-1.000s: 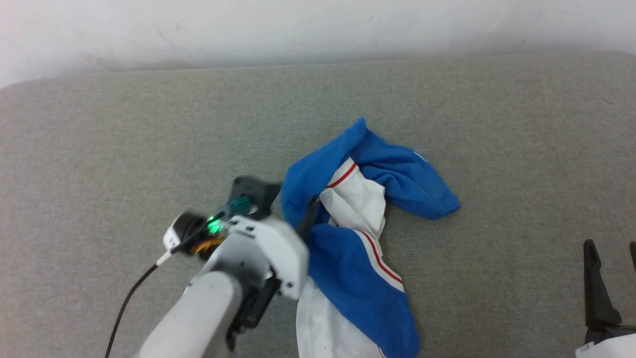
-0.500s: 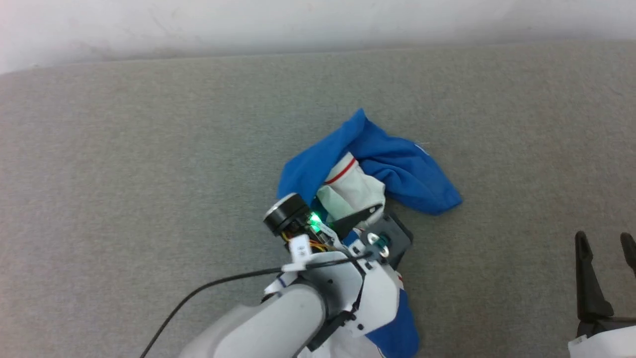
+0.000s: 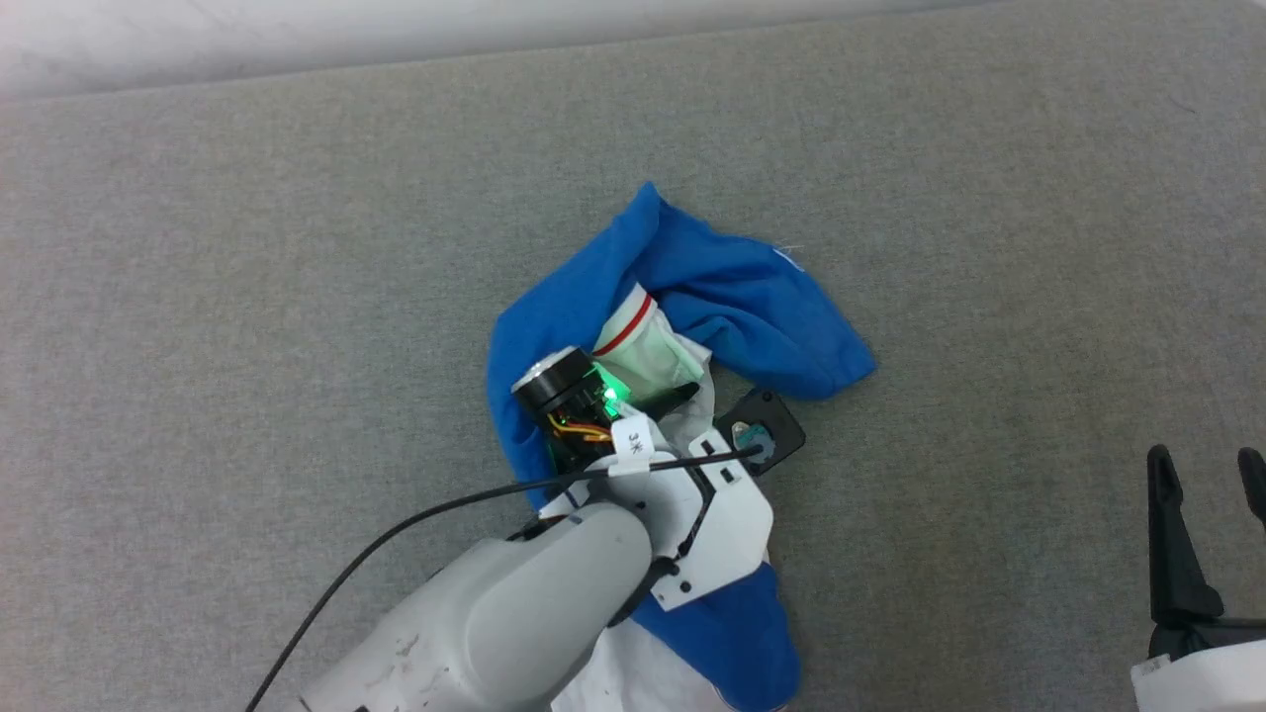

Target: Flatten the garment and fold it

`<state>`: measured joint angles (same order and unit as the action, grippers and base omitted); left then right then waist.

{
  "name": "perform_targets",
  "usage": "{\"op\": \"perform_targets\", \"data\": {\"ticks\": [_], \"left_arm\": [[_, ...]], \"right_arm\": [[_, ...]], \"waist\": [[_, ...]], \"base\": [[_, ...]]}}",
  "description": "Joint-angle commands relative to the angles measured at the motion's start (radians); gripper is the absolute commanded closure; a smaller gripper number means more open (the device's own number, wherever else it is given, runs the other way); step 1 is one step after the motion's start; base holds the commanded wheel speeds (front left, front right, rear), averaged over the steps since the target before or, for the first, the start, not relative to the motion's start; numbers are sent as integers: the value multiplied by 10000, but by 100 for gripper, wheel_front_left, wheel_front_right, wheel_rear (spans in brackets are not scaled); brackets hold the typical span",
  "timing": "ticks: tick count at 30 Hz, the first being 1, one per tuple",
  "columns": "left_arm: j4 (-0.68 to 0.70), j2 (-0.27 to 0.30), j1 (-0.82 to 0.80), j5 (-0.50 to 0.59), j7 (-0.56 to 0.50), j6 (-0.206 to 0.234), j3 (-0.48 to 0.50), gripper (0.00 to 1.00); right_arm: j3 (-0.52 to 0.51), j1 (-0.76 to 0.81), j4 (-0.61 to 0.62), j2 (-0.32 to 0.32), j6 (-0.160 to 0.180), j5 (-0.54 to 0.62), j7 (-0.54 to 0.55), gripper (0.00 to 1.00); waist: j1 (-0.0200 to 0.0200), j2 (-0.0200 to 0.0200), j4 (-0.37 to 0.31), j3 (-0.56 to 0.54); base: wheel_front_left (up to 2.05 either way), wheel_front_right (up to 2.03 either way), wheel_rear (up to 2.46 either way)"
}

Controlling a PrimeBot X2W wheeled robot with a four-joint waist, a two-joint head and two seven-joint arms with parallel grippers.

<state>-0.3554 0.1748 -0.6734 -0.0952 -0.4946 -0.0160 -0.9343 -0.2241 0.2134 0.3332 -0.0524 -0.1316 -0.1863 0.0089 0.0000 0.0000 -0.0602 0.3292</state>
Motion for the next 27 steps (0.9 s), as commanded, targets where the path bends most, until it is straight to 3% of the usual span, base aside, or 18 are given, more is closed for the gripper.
{"op": "perform_targets", "data": {"ticks": [1,2,11,22,27], "left_arm": [[-560,206,96,106,-321,64,-121,83],[-624,180,102,52,-366,-2,-151,100],[-155,-230,232,-681,84,18,186,100],[2156,-898,353,-1983,703,498,1051,100],[2832,-923,168,-1782,435,576,688,100]], "right_arm": [[-16,-173,-22,22,9,-63,-53,0],[-26,-203,-27,22,9,-52,-46,0],[-99,-240,-78,22,9,38,21,0],[-76,144,-35,22,9,74,196,0],[46,294,-38,22,9,33,218,0]], "waist": [[0,0,-66,127],[0,0,-54,138],[0,0,241,-325],[0,0,622,-1364],[0,0,483,-1649]], "base": [[0,0,0],[0,0,0],[0,0,0],[0,0,0],[0,0,0]]}}
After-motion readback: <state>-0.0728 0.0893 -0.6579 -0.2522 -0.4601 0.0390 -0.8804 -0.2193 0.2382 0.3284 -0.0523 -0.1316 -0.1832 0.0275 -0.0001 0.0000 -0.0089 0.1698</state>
